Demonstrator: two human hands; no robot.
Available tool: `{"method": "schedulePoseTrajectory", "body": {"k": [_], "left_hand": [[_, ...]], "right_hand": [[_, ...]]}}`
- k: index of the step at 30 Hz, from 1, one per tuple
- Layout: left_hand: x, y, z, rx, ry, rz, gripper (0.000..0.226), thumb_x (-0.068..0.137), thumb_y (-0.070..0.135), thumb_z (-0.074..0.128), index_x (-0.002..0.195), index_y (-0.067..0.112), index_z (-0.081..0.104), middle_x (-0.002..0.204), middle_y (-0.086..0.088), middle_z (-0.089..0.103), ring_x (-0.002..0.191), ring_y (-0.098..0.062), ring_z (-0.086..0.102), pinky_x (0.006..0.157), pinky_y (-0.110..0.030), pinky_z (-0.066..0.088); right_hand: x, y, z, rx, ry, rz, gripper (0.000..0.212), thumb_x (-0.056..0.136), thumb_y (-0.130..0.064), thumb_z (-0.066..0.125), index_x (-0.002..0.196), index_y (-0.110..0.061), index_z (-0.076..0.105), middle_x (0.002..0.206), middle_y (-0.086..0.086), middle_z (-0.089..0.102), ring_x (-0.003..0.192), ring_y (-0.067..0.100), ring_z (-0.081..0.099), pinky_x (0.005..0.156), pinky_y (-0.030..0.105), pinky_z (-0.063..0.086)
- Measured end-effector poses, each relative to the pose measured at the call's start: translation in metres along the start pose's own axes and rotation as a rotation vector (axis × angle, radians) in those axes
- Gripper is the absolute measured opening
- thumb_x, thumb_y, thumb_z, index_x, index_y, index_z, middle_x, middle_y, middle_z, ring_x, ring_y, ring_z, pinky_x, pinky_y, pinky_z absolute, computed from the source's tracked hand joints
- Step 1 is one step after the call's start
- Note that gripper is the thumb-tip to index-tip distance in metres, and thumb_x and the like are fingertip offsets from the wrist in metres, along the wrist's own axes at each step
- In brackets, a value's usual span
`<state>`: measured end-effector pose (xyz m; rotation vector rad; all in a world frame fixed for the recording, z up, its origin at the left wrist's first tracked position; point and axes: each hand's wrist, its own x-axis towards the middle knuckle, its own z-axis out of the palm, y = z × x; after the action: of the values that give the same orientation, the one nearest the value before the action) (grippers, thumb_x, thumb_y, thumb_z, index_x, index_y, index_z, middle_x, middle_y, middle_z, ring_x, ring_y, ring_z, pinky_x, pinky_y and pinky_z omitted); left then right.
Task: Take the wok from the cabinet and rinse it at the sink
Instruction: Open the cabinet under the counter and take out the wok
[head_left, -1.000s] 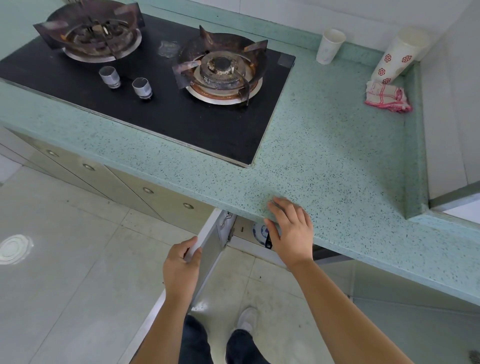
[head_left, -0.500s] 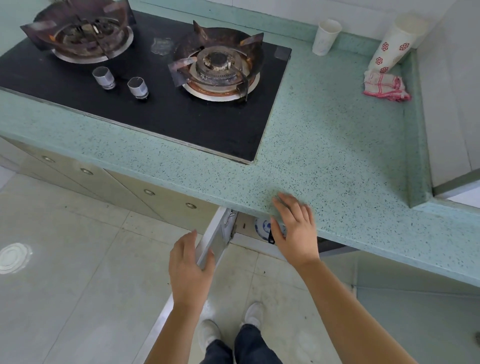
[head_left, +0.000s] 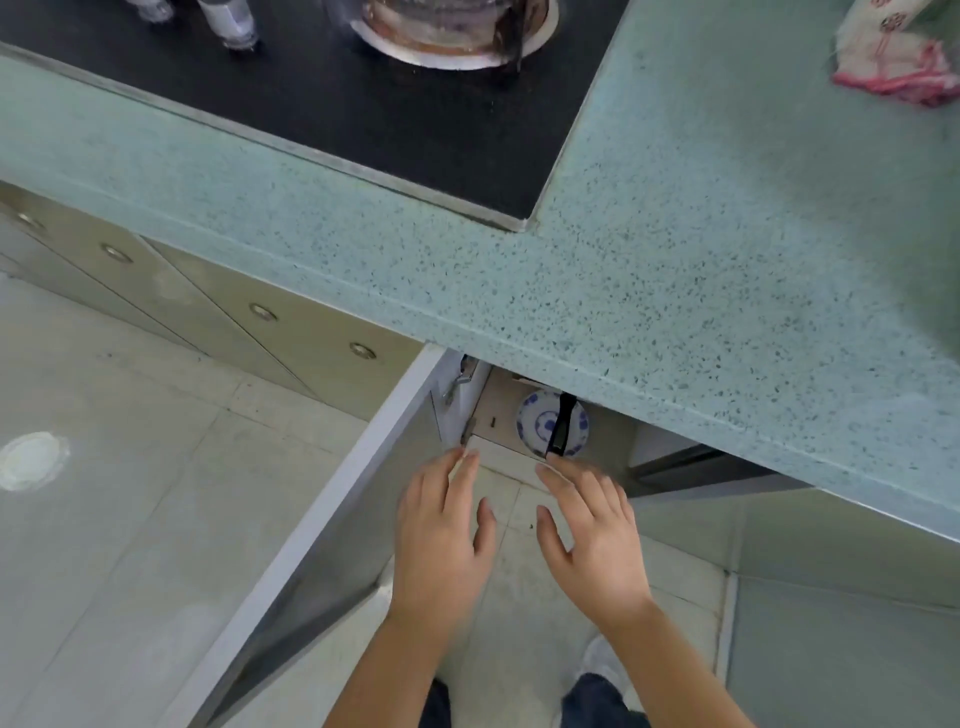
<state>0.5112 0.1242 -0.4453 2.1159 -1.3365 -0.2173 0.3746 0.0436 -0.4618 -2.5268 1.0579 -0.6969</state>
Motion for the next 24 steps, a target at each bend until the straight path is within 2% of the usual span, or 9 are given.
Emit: {"method": "schedulePoseTrajectory", "body": {"k": [5, 8, 11, 15, 17, 19, 21, 24], "left_hand": [[-0.011, -0.031, 0.082, 0.028, -0.030, -0.021, 0.040, 0.082, 0.023, 0.045, 0.118, 0.008, 0.052, 0.109, -0.013, 0.064, 0.092, -0.026, 0.060, 0.077, -0.036, 0.052], [-0.009, -0.055, 0.130, 0.045, -0.015, -0.006, 0.040, 0.082, 0.025, 0.044, 0.119, 0.009, 0.048, 0.108, -0.013, 0.065, 0.094, -0.028, 0.062, 0.078, -0.038, 0.053], [-0.002, -0.077, 0.176, 0.047, 0.012, 0.028, 0.040, 0.082, 0.025, 0.044, 0.119, 0.011, 0.047, 0.108, -0.010, 0.065, 0.096, -0.023, 0.056, 0.080, -0.036, 0.053], [0.023, -0.111, 0.234, 0.072, 0.016, 0.056, 0.041, 0.078, 0.026, 0.043, 0.118, 0.014, 0.046, 0.104, -0.008, 0.067, 0.095, -0.018, 0.049, 0.078, -0.032, 0.053], [0.041, -0.127, 0.266, 0.106, -0.019, 0.061, 0.042, 0.076, 0.027, 0.043, 0.113, 0.011, 0.052, 0.100, -0.010, 0.068, 0.091, -0.024, 0.059, 0.074, -0.034, 0.055], [0.059, -0.140, 0.299, 0.138, -0.071, 0.066, 0.044, 0.075, 0.028, 0.042, 0.109, 0.007, 0.062, 0.099, -0.012, 0.069, 0.086, -0.029, 0.067, 0.073, -0.038, 0.056], [0.074, -0.151, 0.332, 0.158, -0.086, 0.091, 0.045, 0.077, 0.027, 0.045, 0.110, 0.004, 0.065, 0.101, -0.014, 0.069, 0.088, -0.032, 0.067, 0.076, -0.040, 0.055], [0.093, -0.161, 0.371, 0.136, -0.037, 0.117, 0.044, 0.081, 0.019, 0.056, 0.122, 0.004, 0.059, 0.114, -0.015, 0.064, 0.104, -0.033, 0.061, 0.089, -0.040, 0.049]], "right_hand": [[-0.027, 0.069, 0.062, -0.057, -0.040, 0.040, 0.033, 0.082, -0.025, 0.048, 0.113, -0.016, 0.057, 0.113, 0.007, 0.067, 0.102, 0.018, 0.051, 0.087, 0.035, 0.046], [-0.031, 0.110, 0.101, -0.114, -0.052, 0.068, 0.036, 0.082, -0.027, 0.048, 0.108, -0.011, 0.066, 0.110, 0.007, 0.068, 0.101, 0.017, 0.050, 0.089, 0.031, 0.039], [-0.030, 0.147, 0.142, -0.155, -0.062, 0.102, 0.039, 0.081, -0.029, 0.046, 0.107, -0.011, 0.068, 0.111, 0.006, 0.069, 0.101, 0.016, 0.048, 0.088, 0.029, 0.036], [-0.011, 0.182, 0.193, -0.180, -0.123, 0.140, 0.040, 0.079, -0.031, 0.050, 0.109, -0.013, 0.068, 0.114, 0.005, 0.069, 0.107, 0.020, 0.058, 0.088, 0.039, 0.052], [0.004, 0.200, 0.218, -0.153, -0.136, 0.153, 0.040, 0.079, -0.028, 0.053, 0.112, -0.010, 0.067, 0.116, 0.008, 0.067, 0.110, 0.027, 0.062, 0.092, 0.044, 0.049], [0.019, 0.221, 0.242, -0.103, -0.114, 0.167, 0.045, 0.082, -0.030, 0.043, 0.115, -0.008, 0.066, 0.118, 0.011, 0.066, 0.112, 0.029, 0.061, 0.097, 0.044, 0.045], [0.028, 0.247, 0.266, -0.136, -0.068, 0.156, 0.048, 0.080, -0.032, 0.040, 0.112, -0.008, 0.067, 0.115, 0.010, 0.068, 0.106, 0.029, 0.063, 0.095, 0.042, 0.047], [0.036, 0.282, 0.292, -0.158, 0.003, 0.156, 0.045, 0.080, -0.031, 0.042, 0.111, -0.010, 0.068, 0.112, 0.008, 0.069, 0.103, 0.028, 0.065, 0.094, 0.043, 0.048]]}}
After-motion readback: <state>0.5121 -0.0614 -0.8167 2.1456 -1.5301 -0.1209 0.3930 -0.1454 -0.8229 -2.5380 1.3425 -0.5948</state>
